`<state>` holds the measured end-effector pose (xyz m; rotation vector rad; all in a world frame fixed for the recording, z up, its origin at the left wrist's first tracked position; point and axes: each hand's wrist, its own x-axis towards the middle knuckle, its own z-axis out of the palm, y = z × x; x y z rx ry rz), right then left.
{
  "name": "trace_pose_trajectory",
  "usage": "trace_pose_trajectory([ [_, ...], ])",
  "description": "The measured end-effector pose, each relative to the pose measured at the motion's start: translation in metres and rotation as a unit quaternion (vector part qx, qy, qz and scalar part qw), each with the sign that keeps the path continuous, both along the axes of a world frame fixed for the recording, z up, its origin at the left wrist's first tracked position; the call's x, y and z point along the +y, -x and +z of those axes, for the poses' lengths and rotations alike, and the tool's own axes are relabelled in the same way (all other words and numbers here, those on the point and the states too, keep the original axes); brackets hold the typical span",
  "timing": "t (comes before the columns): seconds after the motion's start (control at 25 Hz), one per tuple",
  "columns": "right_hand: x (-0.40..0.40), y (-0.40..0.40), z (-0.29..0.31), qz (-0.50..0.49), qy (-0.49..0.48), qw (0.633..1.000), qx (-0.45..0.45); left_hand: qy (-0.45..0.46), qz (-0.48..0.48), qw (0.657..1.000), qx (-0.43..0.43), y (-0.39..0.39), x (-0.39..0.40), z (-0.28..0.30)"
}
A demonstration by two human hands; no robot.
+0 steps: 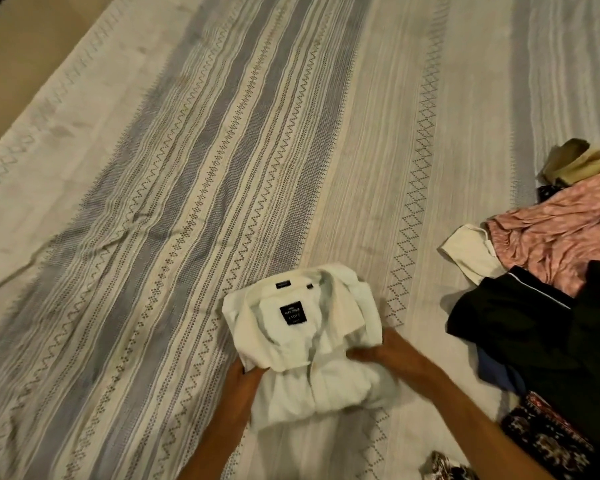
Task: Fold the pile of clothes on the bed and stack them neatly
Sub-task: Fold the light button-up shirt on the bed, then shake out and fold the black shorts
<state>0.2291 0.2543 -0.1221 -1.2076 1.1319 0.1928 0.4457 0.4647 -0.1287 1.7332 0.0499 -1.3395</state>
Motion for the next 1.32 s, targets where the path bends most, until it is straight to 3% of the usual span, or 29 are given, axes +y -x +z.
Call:
trace_pose_trajectory([
  [0.12,0.034,0.029,-0.003,-0.081,-0.055,0.995,0.001,0.000,-0.079,0.997,-0.001,0.006,0.002,-0.001],
  [0.28,0.011,0.035,0.019,-0.109,-0.014,0.994,0.006,0.023,-0.117,0.992,-0.032,0.004,-0.053,0.037],
  [0.48,-0.129,0.005,0.099,-0.174,0.112,0.977,-0.050,0.125,-0.210,0.955,-0.170,-0.042,-0.222,0.118],
  [0.72,-0.309,0.010,0.186,-0.275,0.221,0.930,-0.100,0.244,-0.245,0.922,-0.176,-0.041,-0.436,0.199],
  [0.8,-0.345,0.024,0.175,-0.297,0.212,0.927,-0.090,0.231,-0.234,0.928,-0.175,-0.032,-0.474,0.188],
  [0.92,-0.351,0.058,0.121,-0.313,0.196,0.928,-0.038,0.106,-0.206,0.959,-0.164,-0.018,-0.479,0.145],
  [1.0,-0.322,0.083,0.069,-0.293,0.161,0.942,0.032,0.071,-0.220,0.961,-0.154,-0.009,-0.455,0.105],
  [1.08,-0.276,0.099,0.036,-0.201,0.187,0.954,0.120,0.063,-0.263,0.952,-0.144,-0.001,-0.421,0.074],
  [1.16,-0.226,0.111,0.004,-0.098,0.318,0.921,0.201,0.045,-0.290,0.945,-0.143,0.008,-0.388,0.049],
  [1.24,-0.168,0.116,-0.018,-0.027,0.429,0.878,0.211,0.031,-0.326,0.933,-0.147,0.020,-0.355,0.037],
  [1.32,-0.115,0.124,-0.020,0.072,0.450,0.864,0.215,0.014,-0.374,0.918,-0.136,0.042,-0.320,0.029],
])
